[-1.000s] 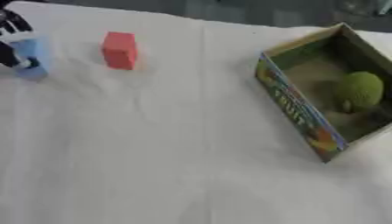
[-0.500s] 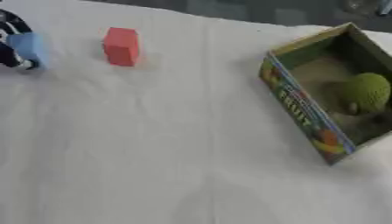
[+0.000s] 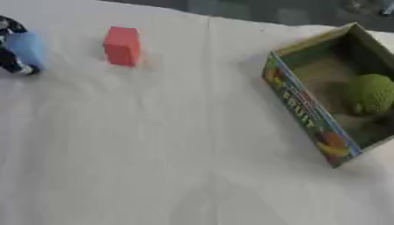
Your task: Pick up the objects with one hand, pass them to the other hand, and then place them into the box on the other side of the table.
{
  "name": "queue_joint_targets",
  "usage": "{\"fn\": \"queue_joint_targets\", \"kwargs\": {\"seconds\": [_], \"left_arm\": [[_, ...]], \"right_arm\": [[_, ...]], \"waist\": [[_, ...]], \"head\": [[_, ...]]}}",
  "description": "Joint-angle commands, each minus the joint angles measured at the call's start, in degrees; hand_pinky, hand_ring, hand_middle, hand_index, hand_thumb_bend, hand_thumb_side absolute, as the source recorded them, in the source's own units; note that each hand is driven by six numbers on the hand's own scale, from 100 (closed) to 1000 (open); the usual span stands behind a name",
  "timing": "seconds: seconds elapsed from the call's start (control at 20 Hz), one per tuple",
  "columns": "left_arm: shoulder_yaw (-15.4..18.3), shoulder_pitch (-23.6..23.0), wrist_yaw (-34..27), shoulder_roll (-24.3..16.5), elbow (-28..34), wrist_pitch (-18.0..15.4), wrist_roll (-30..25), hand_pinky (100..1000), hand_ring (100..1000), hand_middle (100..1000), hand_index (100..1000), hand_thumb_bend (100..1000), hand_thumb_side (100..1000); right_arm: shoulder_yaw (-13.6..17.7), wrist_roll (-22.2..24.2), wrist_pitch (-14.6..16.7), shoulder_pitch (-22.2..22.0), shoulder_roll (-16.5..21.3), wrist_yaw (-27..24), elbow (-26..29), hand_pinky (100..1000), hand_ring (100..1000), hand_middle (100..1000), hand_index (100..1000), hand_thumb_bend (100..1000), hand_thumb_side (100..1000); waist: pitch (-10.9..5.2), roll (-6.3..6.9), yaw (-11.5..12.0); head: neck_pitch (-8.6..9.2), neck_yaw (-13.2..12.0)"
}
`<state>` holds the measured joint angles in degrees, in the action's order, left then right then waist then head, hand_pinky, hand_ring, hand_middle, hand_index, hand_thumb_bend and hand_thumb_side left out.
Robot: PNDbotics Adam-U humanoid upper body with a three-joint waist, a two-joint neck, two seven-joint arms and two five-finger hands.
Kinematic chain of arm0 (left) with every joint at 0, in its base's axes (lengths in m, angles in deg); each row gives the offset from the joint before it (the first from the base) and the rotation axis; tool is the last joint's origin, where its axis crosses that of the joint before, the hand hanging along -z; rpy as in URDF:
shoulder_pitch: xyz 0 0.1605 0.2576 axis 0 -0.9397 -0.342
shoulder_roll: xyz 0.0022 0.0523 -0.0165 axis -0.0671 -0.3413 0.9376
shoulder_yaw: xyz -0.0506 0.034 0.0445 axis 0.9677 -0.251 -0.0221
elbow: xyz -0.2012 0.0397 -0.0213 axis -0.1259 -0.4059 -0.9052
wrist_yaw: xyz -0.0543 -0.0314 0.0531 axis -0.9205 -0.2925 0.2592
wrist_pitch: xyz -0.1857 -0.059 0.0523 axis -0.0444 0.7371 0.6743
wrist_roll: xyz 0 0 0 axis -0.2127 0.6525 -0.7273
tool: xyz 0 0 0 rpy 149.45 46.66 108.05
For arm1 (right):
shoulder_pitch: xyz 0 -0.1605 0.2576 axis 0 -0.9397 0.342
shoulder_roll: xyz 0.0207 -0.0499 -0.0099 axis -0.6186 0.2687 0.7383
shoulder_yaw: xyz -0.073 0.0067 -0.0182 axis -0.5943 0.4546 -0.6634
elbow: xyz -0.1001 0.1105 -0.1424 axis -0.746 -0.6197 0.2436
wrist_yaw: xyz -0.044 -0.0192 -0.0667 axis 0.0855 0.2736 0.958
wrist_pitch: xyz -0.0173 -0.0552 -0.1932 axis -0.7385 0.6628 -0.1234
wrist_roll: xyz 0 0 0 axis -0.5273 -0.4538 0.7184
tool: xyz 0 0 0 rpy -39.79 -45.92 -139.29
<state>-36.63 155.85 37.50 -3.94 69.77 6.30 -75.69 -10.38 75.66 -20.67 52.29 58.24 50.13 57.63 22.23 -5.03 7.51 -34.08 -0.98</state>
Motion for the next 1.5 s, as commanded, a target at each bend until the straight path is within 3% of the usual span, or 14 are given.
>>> {"fn": "queue_joint_targets", "kwargs": {"seconds": [0.05, 0.3, 0.5, 0.85, 1.05, 1.2, 1.5], "left_arm": [[0.70, 0.96, -0.15, -1.99, 0.63, 0.19, 0.52, 777, 790, 731, 788, 411, 100], [0.24, 1.43, -1.55, -1.91, 1.18, -0.32, 0.01, 743, 764, 699, 771, 308, 100], [-0.42, 1.72, -2.19, -1.88, 1.64, -0.77, -0.23, 668, 712, 642, 718, 167, 100], [-3.44, 0.96, -6.27, -2.41, 5.02, -5.26, 2.01, 526, 575, 529, 605, 130, 100], [-6.03, -1.17, -15.07, -3.60, 9.68, -9.67, 1.55, 513, 558, 521, 593, 100, 100], [-7.86, -3.71, -24.44, -4.59, 14.69, -11.11, 0.70, 490, 530, 498, 574, 100, 100], [-10.93, -10.13, -44.02, -6.53, 27.56, -8.11, -0.81, 460, 502, 479, 553, 100, 100]], "right_arm": [[0.45, 0.03, -0.17, 0.14, 0.87, 0.42, 1.16, 1000, 1000, 1000, 1000, 100, 561], [0.45, 0.03, -0.38, -0.21, 0.98, 0.38, 1.16, 1000, 1000, 1000, 1000, 100, 562], [0.47, 0.09, -0.88, -0.43, 1.34, -0.17, 1.16, 1000, 1000, 1000, 1000, 100, 580], [0.74, 0.08, -1.35, -1.19, 3.32, -3.10, 1.16, 1000, 1000, 1000, 1000, 100, 551], [0.71, 0.34, -1.96, -1.10, 4.81, -5.32, 1.16, 1000, 1000, 1000, 1000, 100, 547], [0.62, 0.65, -1.87, -0.94, 6.41, -6.97, 1.16, 1000, 1000, 1000, 1000, 100, 540], [-0.14, 1.81, -1.13, -0.39, 9.09, -8.72, 1.16, 1000, 1000, 1000, 1000, 100, 531]], "waist": [[-0.23, -0.48, -0.03], [-0.78, -0.22, 0.28], [-1.56, 0.18, 0.69], [-3.97, 1.30, 1.91], [-5.36, 2.06, 2.61], [-6.30, 2.53, 3.31], [-7.35, 3.14, 4.28]], "head": [[0.65, -0.02], [0.10, 0.43], [-0.47, 0.94], [-2.17, 3.22], [-2.87, 4.44], [-3.63, 5.72], [-4.52, 7.11]]}}
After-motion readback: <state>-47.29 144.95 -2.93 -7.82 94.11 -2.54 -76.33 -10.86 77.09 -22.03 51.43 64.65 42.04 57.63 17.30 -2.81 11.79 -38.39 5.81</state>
